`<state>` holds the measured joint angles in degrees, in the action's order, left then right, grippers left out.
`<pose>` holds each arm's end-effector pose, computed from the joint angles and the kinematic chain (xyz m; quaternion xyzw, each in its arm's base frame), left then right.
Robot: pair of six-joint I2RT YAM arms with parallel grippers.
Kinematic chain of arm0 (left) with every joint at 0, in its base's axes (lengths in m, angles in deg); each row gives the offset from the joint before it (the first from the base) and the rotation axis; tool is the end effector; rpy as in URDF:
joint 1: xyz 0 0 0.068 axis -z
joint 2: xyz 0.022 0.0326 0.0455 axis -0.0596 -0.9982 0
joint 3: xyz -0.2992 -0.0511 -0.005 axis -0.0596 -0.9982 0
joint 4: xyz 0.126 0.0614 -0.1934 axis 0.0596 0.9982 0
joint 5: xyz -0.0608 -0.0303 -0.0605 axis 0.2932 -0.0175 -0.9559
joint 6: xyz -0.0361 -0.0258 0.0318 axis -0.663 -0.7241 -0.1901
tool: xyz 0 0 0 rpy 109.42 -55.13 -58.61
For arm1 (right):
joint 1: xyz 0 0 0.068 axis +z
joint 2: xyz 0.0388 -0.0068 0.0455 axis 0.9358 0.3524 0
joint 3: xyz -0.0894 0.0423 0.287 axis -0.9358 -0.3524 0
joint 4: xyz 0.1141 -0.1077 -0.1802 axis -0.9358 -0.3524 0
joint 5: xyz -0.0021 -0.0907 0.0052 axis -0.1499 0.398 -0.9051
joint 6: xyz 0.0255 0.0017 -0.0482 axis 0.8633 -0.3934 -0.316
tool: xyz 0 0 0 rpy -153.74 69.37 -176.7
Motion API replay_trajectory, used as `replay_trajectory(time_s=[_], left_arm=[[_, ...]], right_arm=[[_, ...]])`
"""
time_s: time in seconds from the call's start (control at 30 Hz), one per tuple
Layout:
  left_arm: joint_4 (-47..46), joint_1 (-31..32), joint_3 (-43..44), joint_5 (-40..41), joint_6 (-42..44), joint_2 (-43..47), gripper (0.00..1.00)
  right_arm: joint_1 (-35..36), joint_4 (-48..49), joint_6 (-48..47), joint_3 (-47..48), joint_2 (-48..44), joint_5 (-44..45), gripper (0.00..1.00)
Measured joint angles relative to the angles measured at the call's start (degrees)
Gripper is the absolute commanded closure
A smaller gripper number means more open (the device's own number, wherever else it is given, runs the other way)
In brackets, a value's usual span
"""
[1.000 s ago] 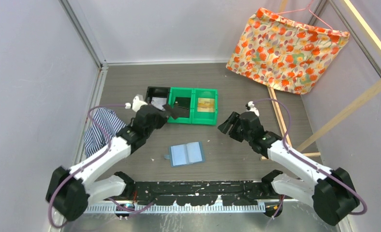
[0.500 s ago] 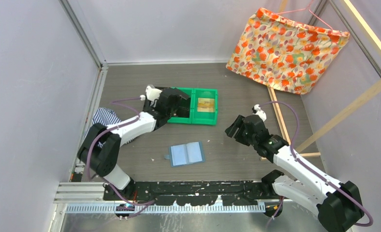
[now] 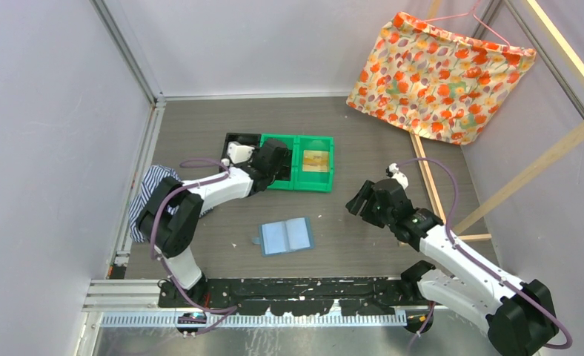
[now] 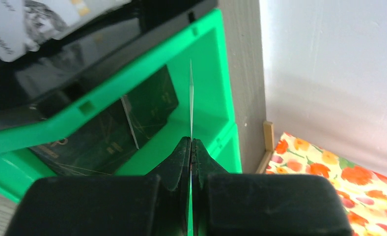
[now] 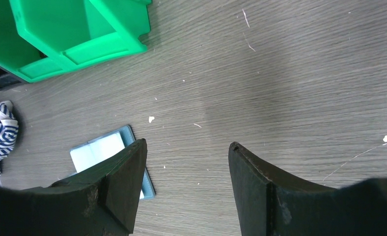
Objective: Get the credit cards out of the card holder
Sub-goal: Place the credit card in the storage box.
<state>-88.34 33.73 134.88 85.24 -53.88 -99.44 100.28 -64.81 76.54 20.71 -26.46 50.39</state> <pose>0.2963 -0.1979 0.2536 -0.5625 0.6636 -0.2812 0.4052 0.1205 0.0660 0.2448 0.1774 0.8970 0.2070 0.3479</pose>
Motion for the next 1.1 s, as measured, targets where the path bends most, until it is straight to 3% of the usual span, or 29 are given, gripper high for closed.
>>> replay_trajectory(time_s=[0.4, 0.47, 0.6, 0.83, 0.97, 1.0, 1.03, 1.1], left_arm=[[3.26, 0.02, -1.22, 0.59, -7.06, -1.73, 0.95], [3.69, 0.15, -1.22, 0.59, -7.58, -1.84, 0.88], [3.91, 0.26, -1.38, 0.61, -8.33, -1.84, 0.62], [3.80, 0.35, -2.78, -0.90, -8.00, -1.55, 0.52], [6.21, 1.36, -4.26, -1.31, -4.17, 2.67, 0.52], [7.41, 1.86, -4.26, -1.11, -2.64, 4.57, 0.51], [9.05, 2.45, -4.04, -0.96, -0.37, 6.93, 0.51], [13.25, 3.23, -2.64, -0.24, 5.27, 11.54, 0.50]], right_arm=[[-0.02, 0.46, -0.02, -0.98, 1.11, -2.54, 0.33], [-0.02, 0.48, -0.04, -1.14, 1.14, -2.75, 0.33], [-0.02, 0.46, -0.22, -1.60, 1.14, -3.17, 0.33], [-0.02, 0.44, -0.24, -2.21, 1.11, -3.41, 0.33], [-0.02, 0.44, -0.50, -2.21, 1.14, -3.26, 0.22], [-0.02, 0.31, -0.59, -2.16, 1.14, -3.02, 0.16], [-0.02, -0.13, -0.87, -1.88, 1.18, -2.69, 0.02], [-0.02, -2.82, -2.01, 0.39, 2.08, -1.36, 0.00]])
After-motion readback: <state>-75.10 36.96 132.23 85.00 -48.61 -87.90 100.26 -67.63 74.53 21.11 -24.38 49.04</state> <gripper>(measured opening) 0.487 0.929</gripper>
